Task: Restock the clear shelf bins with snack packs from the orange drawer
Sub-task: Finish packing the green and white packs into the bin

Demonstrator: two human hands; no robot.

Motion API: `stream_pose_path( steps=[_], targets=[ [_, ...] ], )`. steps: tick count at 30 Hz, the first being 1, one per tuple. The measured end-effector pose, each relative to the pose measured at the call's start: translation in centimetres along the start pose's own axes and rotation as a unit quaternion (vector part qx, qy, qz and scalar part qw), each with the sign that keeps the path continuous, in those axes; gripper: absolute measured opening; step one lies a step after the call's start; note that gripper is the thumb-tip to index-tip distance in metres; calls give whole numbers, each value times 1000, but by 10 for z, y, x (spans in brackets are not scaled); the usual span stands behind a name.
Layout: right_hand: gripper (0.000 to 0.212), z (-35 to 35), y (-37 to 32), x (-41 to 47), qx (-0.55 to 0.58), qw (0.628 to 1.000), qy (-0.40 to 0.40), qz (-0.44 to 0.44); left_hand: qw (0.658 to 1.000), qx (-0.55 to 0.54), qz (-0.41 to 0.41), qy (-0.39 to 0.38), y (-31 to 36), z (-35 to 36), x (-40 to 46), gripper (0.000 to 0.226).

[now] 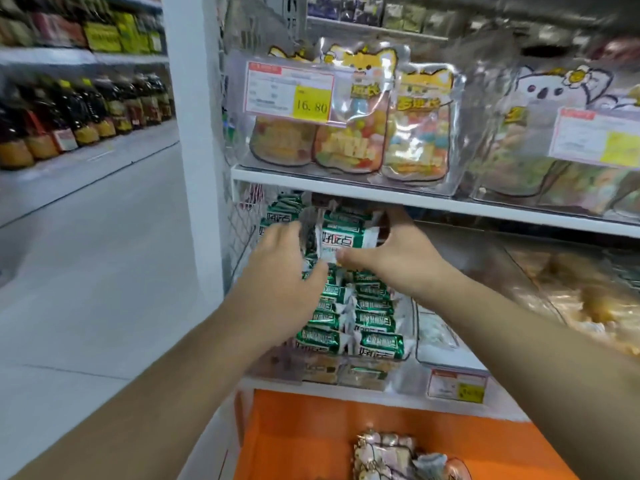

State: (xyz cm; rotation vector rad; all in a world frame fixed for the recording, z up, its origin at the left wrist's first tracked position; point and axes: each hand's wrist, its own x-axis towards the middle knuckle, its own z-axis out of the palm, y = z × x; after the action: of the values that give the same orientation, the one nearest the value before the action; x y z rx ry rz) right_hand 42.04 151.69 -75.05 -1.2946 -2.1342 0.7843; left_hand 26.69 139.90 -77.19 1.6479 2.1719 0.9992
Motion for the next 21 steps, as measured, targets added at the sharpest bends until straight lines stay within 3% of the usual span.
stream_pose_path(
  steps=[4,8,15,21],
  targets=[
    [56,15,1,45,-24,999,-27,20,997,66,-35,-8,-15,11,21,74],
    [55,22,7,70,-56,998,-37,0,997,66,-26,16,-22,19,29,64],
    [80,35,26,104,-62,995,-54,-53,996,71,-7,50,-28,24,32,60],
    [84,45,31,112,-115,989,-45,-80,996,66,2,60,-32,25,32,63]
  ],
)
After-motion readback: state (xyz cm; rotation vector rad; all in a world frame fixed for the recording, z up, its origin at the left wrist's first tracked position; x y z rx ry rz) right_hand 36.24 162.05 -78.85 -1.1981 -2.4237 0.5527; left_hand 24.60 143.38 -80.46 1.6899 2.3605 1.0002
